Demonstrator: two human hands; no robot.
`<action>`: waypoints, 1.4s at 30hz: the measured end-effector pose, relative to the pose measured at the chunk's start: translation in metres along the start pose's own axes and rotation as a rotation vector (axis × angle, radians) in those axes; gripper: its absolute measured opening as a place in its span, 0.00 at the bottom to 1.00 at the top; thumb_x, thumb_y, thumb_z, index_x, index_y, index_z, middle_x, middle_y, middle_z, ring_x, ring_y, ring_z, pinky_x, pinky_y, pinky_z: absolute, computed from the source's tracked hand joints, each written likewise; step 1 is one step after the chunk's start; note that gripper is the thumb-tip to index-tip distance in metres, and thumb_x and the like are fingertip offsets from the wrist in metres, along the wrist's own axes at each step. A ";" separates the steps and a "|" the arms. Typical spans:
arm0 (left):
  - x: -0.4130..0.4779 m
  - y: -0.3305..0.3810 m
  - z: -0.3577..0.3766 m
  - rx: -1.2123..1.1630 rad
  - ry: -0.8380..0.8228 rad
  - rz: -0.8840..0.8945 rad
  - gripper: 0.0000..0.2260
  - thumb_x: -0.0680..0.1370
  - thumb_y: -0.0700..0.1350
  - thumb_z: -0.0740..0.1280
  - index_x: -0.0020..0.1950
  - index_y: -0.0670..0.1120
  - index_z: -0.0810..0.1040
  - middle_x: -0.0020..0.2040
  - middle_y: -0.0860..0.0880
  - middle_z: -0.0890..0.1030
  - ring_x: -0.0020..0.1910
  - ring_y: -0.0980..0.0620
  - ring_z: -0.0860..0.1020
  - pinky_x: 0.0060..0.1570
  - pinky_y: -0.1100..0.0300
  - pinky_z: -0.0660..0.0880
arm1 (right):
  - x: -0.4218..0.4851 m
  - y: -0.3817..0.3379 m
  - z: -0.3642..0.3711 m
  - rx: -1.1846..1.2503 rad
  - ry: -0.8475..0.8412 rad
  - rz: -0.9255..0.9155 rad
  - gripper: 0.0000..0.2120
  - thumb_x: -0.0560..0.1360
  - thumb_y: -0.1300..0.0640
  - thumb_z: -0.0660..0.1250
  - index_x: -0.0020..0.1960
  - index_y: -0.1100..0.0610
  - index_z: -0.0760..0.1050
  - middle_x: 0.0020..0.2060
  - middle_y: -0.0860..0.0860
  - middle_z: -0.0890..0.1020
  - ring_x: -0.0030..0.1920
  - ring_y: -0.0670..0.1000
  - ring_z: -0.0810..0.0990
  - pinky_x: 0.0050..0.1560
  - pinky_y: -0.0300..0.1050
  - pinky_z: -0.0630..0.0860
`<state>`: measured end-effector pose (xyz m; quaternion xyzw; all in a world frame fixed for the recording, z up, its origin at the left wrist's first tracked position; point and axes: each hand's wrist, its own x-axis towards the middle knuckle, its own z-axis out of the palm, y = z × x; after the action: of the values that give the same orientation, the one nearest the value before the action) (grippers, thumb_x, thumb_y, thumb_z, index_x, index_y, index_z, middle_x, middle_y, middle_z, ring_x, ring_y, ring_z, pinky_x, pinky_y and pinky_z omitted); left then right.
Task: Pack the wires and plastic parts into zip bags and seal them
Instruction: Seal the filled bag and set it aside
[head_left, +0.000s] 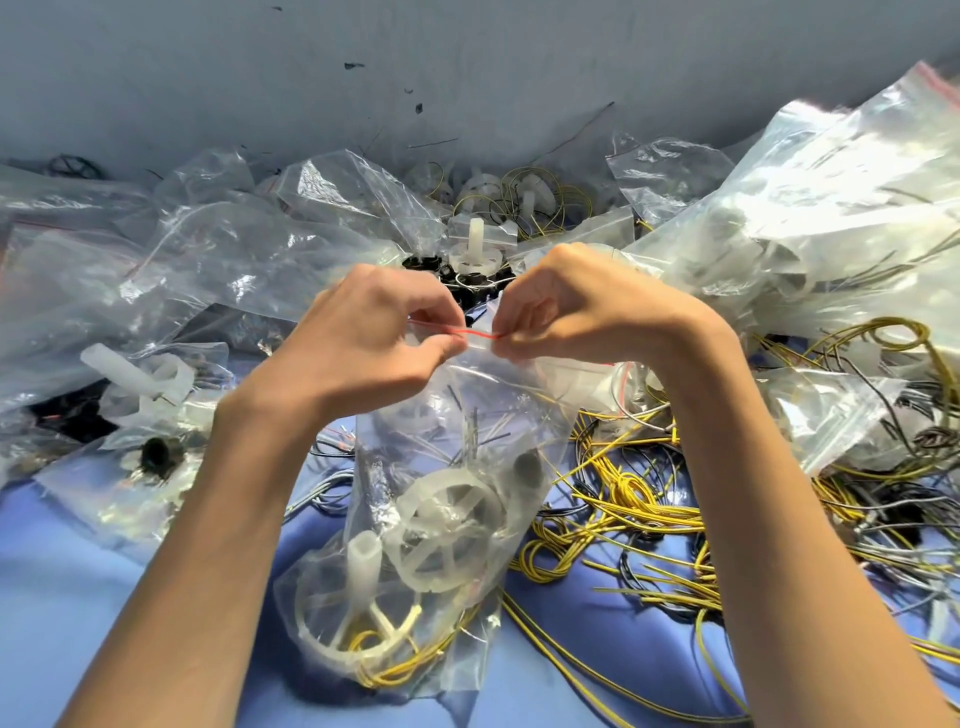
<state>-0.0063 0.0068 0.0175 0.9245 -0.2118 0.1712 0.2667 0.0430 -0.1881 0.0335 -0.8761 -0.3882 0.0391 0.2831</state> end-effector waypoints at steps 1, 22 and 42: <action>0.000 0.000 0.000 -0.004 0.000 -0.003 0.02 0.72 0.45 0.72 0.40 0.51 0.81 0.37 0.55 0.80 0.39 0.55 0.78 0.45 0.51 0.76 | 0.000 0.000 0.000 0.006 0.000 -0.001 0.04 0.71 0.64 0.71 0.42 0.57 0.83 0.31 0.48 0.82 0.31 0.37 0.76 0.33 0.29 0.70; 0.003 0.003 0.011 -0.003 0.048 0.016 0.03 0.71 0.40 0.73 0.43 0.47 0.84 0.40 0.53 0.82 0.42 0.51 0.80 0.46 0.50 0.78 | 0.007 -0.002 0.007 -0.145 0.028 -0.003 0.03 0.71 0.54 0.72 0.44 0.49 0.83 0.28 0.39 0.77 0.31 0.36 0.74 0.38 0.44 0.74; 0.001 0.006 0.000 -0.579 -0.077 -0.320 0.18 0.77 0.28 0.62 0.35 0.48 0.79 0.35 0.45 0.83 0.33 0.51 0.83 0.32 0.61 0.80 | 0.010 -0.002 0.003 0.036 0.371 0.000 0.20 0.74 0.51 0.71 0.62 0.58 0.72 0.53 0.53 0.77 0.52 0.46 0.75 0.53 0.35 0.70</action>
<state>-0.0086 0.0017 0.0201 0.8378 -0.1136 0.0246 0.5335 0.0478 -0.1792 0.0336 -0.8631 -0.3286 -0.1164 0.3654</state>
